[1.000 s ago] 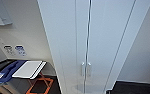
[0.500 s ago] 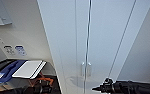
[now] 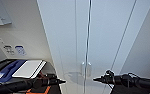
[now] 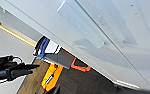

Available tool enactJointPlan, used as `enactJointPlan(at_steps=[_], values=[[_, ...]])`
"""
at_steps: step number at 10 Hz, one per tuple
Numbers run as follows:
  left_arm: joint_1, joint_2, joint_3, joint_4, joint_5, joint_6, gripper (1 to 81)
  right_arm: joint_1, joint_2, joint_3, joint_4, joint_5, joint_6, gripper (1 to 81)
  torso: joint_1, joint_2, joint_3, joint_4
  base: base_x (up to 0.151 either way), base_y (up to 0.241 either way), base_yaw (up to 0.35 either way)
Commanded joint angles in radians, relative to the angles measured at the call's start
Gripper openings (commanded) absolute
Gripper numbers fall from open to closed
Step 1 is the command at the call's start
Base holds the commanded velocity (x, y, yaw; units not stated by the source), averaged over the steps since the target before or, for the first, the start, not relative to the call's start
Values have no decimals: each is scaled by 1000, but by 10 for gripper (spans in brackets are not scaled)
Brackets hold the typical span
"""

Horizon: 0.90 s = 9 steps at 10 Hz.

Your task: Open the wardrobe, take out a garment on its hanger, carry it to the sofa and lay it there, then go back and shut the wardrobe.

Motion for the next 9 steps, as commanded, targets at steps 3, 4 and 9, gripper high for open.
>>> enactJointPlan(at_steps=[3, 4, 9], values=[[-197, 110, -101, -11, 16, -57, 811, 211, 50, -67, -3, 29, 68, 811, 0, 1, 0, 0, 0, 0, 0], [-206, 136, -121, -11, 18, -61, 811, 209, 78, -101, -3, 29, 74, 811, 0, 1, 0, 0, 0, 0, 0], [-217, 241, -220, -3, 41, -61, 811, 228, 174, -241, -3, 68, 77, 811, 1, 2, -1, 0, 0, 0, 0]])
